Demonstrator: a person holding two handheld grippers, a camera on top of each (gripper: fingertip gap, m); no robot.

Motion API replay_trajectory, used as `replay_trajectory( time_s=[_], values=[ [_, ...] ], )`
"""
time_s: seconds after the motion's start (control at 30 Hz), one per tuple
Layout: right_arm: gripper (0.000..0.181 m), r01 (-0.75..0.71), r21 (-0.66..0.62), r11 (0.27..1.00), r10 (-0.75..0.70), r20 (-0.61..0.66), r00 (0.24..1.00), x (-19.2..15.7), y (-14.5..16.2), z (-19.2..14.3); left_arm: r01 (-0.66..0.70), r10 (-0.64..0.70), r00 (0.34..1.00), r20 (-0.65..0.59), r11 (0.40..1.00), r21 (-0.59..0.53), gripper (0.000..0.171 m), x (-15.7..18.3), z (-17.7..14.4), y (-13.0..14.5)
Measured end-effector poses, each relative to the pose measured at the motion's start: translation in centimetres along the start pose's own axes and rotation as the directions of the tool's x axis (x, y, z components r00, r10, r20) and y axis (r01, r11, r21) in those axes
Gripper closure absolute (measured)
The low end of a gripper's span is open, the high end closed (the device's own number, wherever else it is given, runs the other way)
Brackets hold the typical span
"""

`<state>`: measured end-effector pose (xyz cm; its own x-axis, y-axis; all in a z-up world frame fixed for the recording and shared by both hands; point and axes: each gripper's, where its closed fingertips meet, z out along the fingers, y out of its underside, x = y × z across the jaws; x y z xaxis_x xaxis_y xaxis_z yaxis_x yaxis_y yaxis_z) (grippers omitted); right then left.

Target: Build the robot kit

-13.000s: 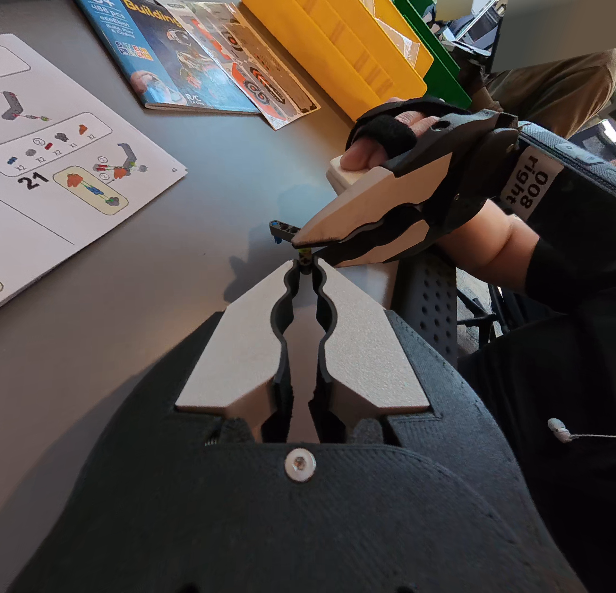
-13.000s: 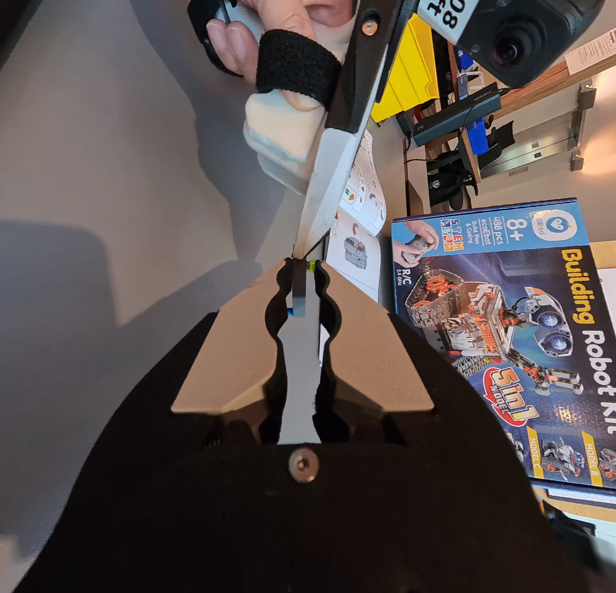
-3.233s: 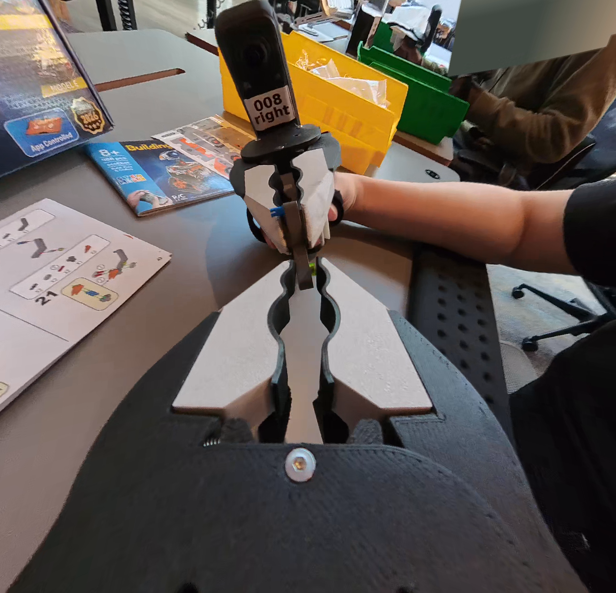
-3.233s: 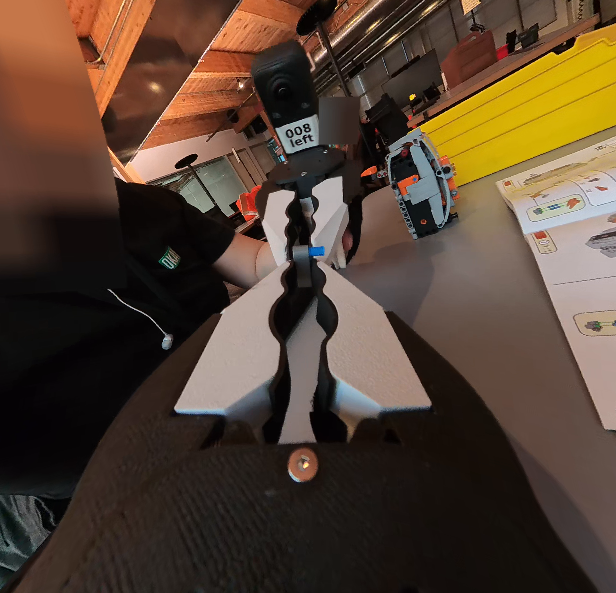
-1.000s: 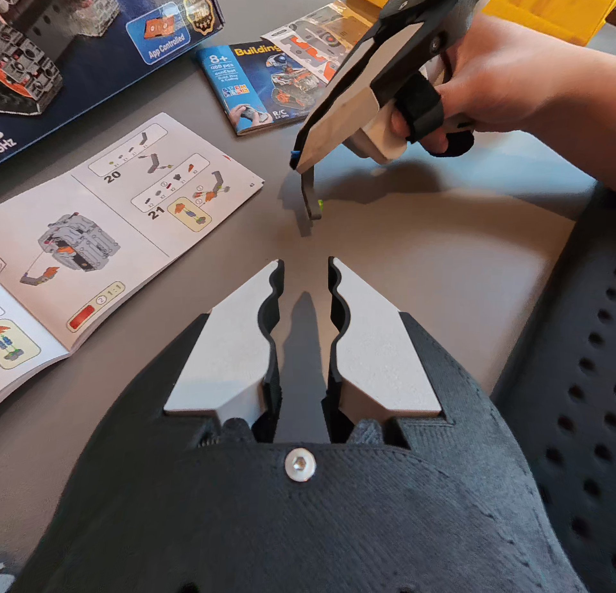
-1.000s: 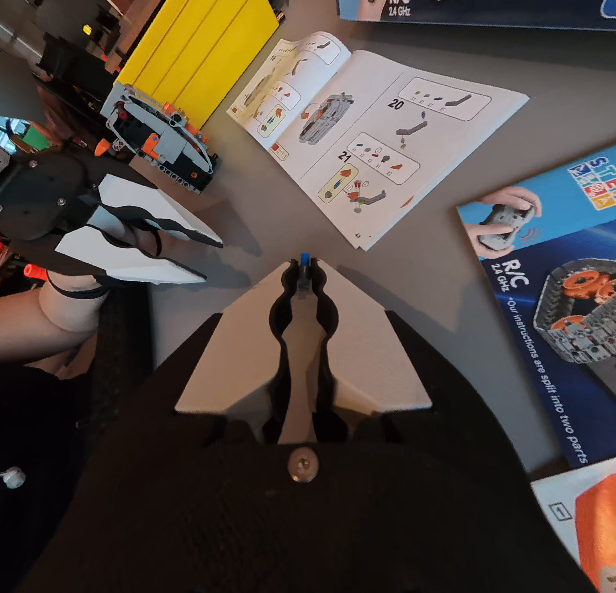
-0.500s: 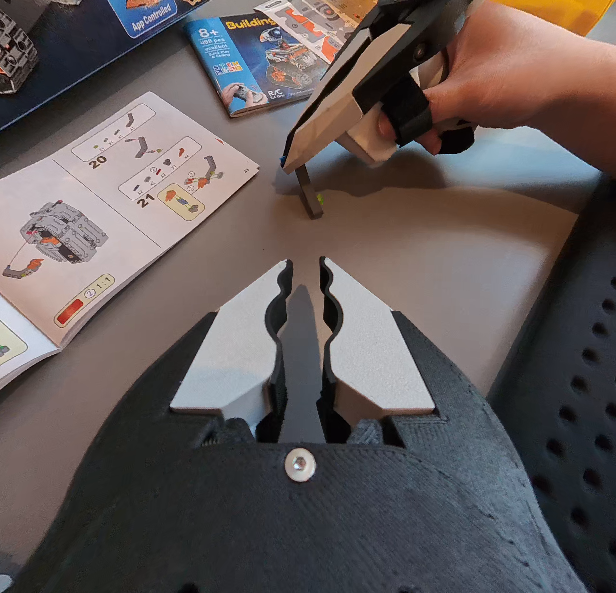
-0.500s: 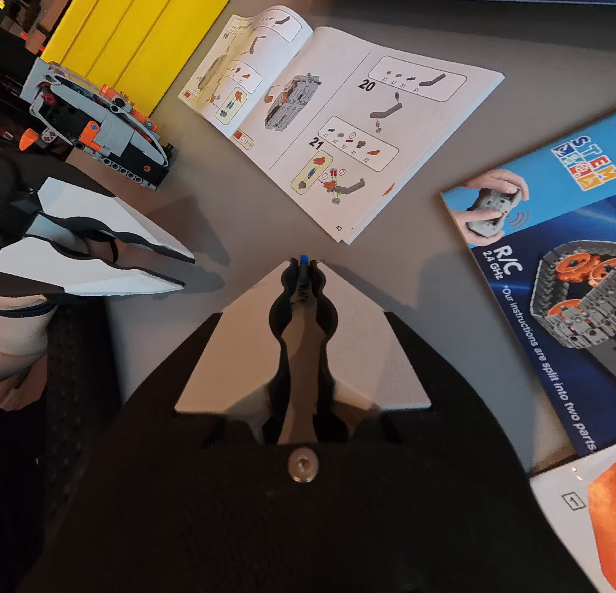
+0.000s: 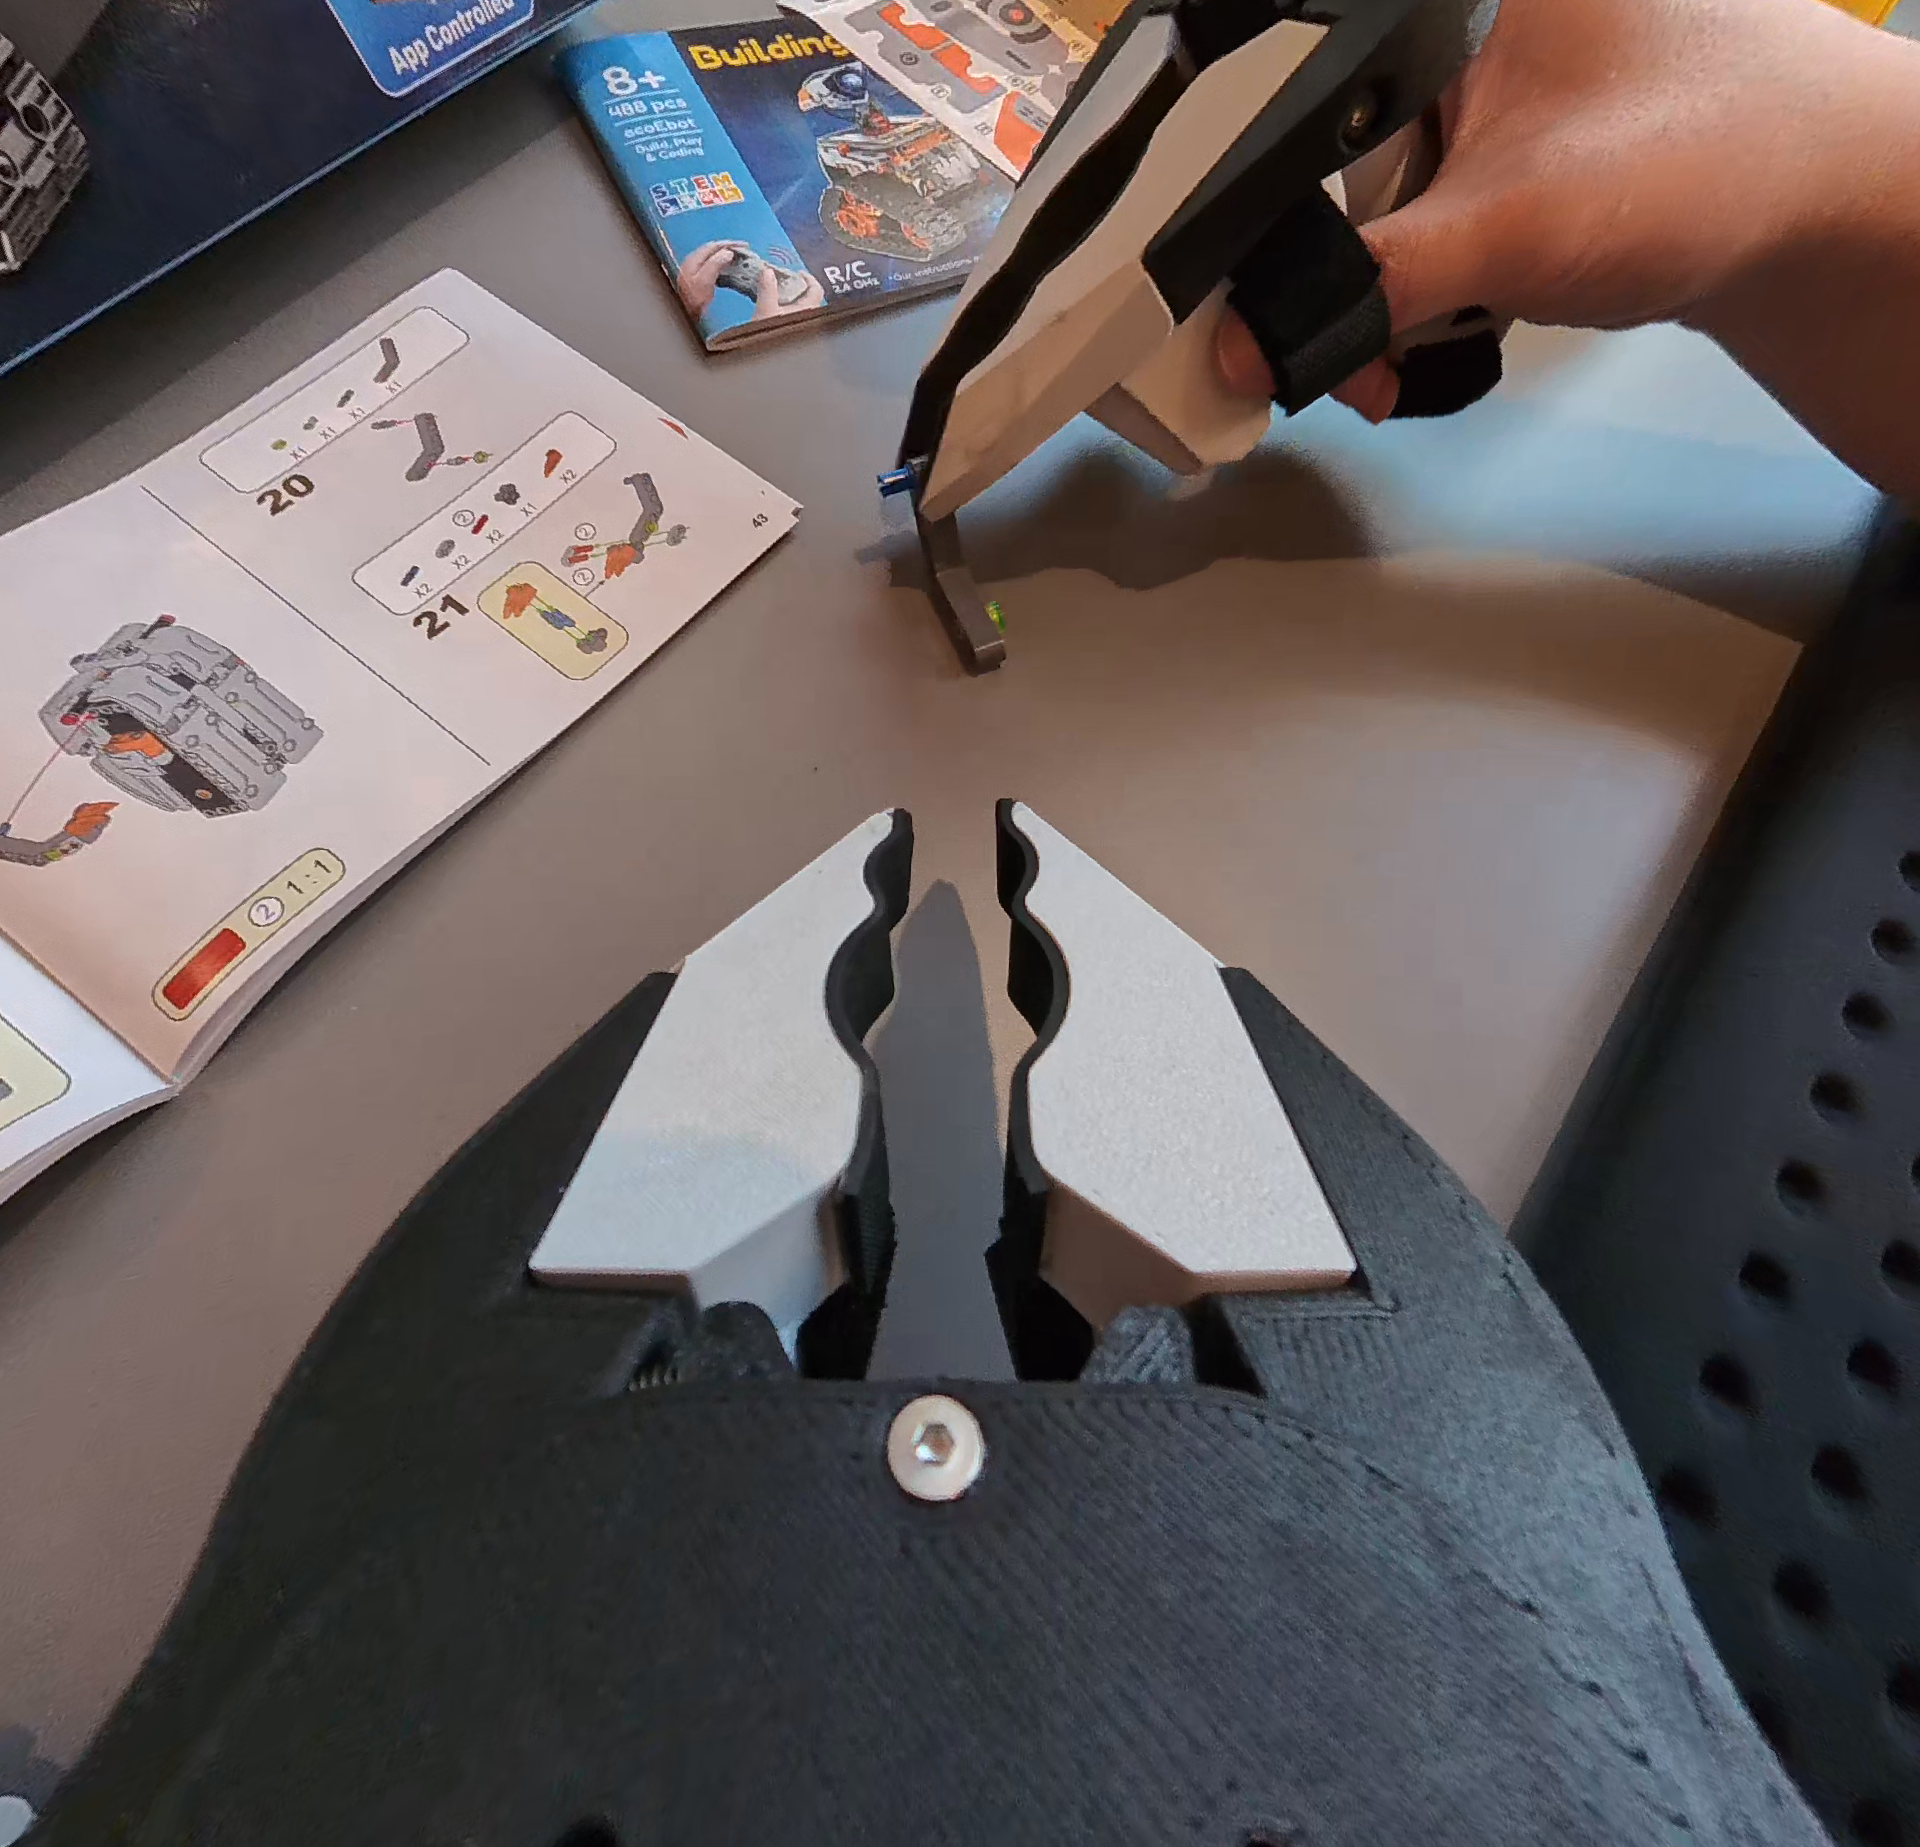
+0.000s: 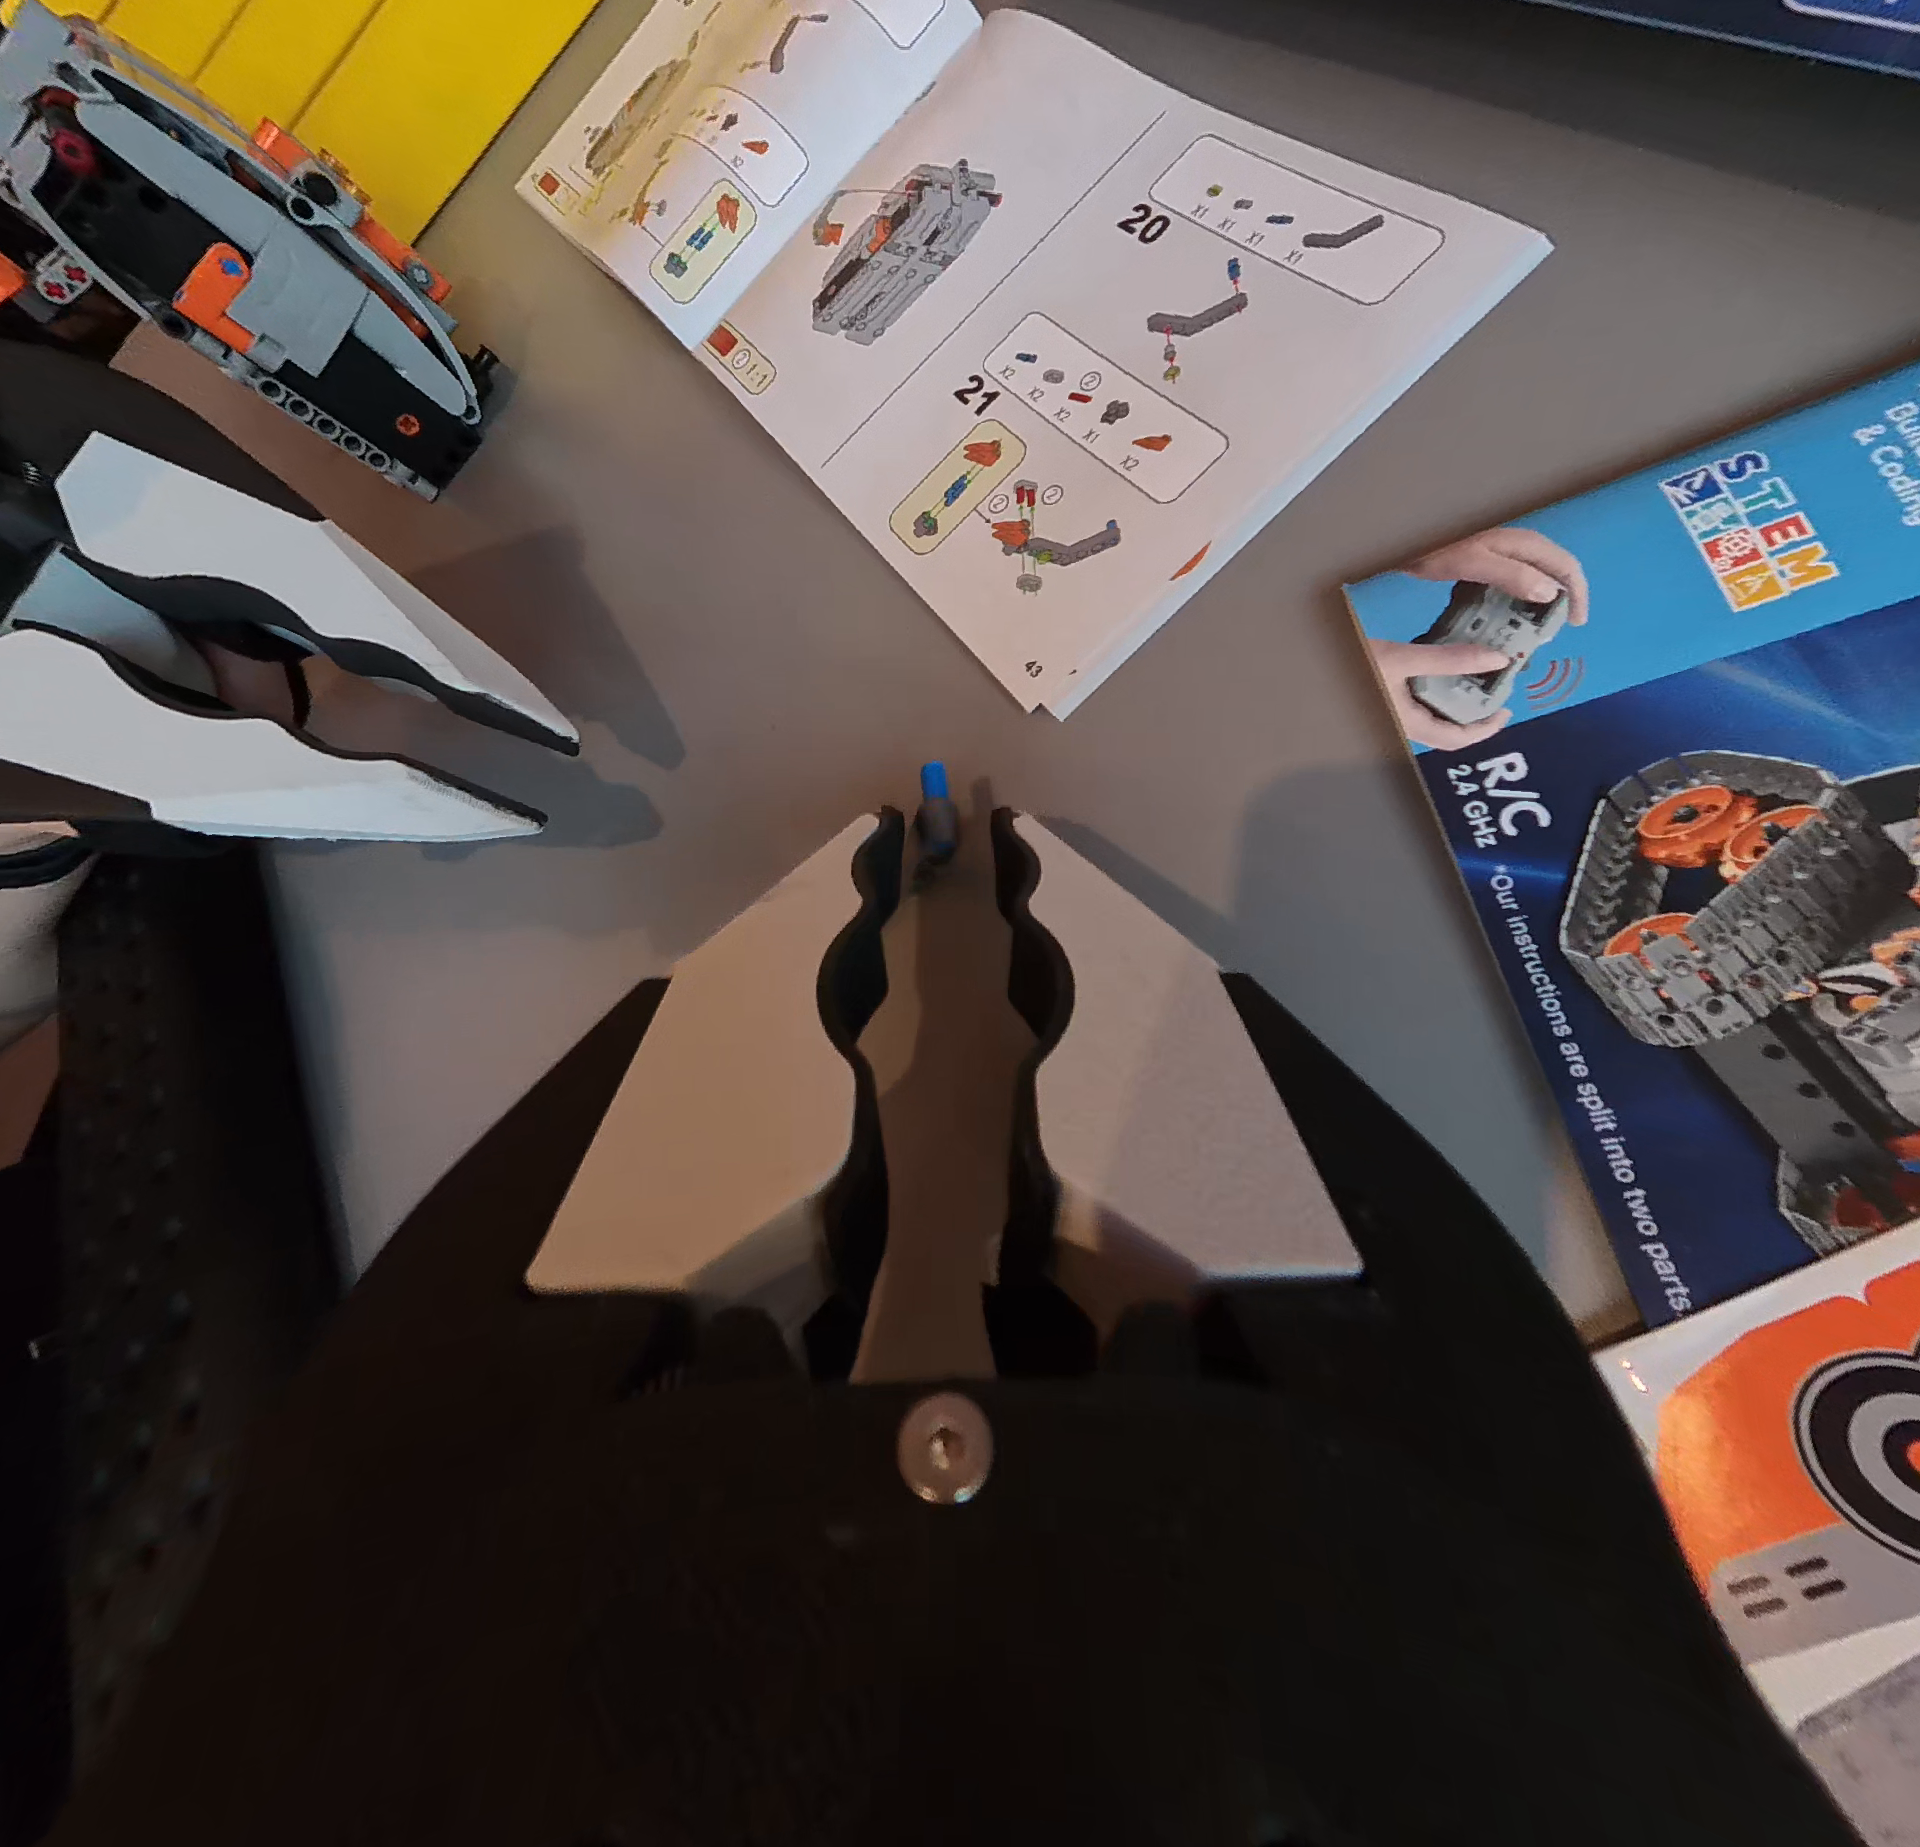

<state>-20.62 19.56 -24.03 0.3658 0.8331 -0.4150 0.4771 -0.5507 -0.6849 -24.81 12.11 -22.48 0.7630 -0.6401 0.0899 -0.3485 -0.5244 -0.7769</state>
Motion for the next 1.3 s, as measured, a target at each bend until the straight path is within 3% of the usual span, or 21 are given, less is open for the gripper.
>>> replay_trajectory(
  time_s=[0.1, 0.33, 0.53, 0.73, 0.9, 1.0, 1.13, 1.23, 1.3],
  values=[
    [0.173, 0.0, -0.016, 1.0, 0.0, 0.012, 1.0, -0.2, 0.2, -0.1, 0.0, 0.0, 1.0, 0.0, 1.0, -0.001, 0.157, 0.0, 0.0, 0.0],
    [0.173, -0.032, -0.027, 0.999, 0.031, -0.008, 0.999, -0.5, 0.3, 0.0, -0.003, 0.003, 1.0, 0.0, 1.0, -0.007, 0.158, 0.0, 0.1, 0.1],
    [0.159, 0.06, -0.049, 0.997, -0.063, -0.052, 0.997, -0.3, 0.5, -0.1, 0.008, -0.008, 1.0, 0.009, 1.0, 0.0, 0.152, -0.2, 0.0, 0.0],
    [0.139, 0.214, 0.085, 0.973, -0.205, -0.095, 0.974, -0.7, -2.1, -1.7, 0.024, -0.025, 1.0, 0.005, 0.996, 0.089, 0.147, -0.3, -1.0, -1.5],
    [0.134, 0.371, 0.346, 0.862, -0.308, -0.224, 0.925, -0.8, -6.4, -4.8, -0.027, 0.018, 0.999, 0.036, 0.966, 0.259, 0.146, -0.2, -3.2, -4.5],
    [0.116, 0.405, 0.439, 0.802, -0.311, -0.272, 0.911, -0.7, -7.6, -6.2, -0.073, 0.054, 0.997, 0.058, 0.915, 0.397, 0.145, 0.3, -5.9, -7.0],
    [0.11, 0.434, 0.478, 0.763, -0.299, -0.334, 0.894, 0.1, -8.1, -7.1, -0.14, 0.056, 0.983, 0.173, 0.843, 0.52, 0.129, -0.4, -12.4, -9.5],
    [0.111, 0.433, 0.502, 0.749, -0.283, -0.349, 0.894, 0.5, -8.3, -7.7, -0.201, -0.006, 0.934, 0.358, 0.82, 0.536, 0.115, -3.3, -19.6, -8.6],
    [0.111, 0.425, 0.525, 0.737, -0.264, -0.356, 0.897, 0.6, -8.5, -8.2, -0.205, -0.06, 0.87, 0.489, 0.859, 0.47, 0.108, -7.0, -24.8, -6.2]
  ],
)
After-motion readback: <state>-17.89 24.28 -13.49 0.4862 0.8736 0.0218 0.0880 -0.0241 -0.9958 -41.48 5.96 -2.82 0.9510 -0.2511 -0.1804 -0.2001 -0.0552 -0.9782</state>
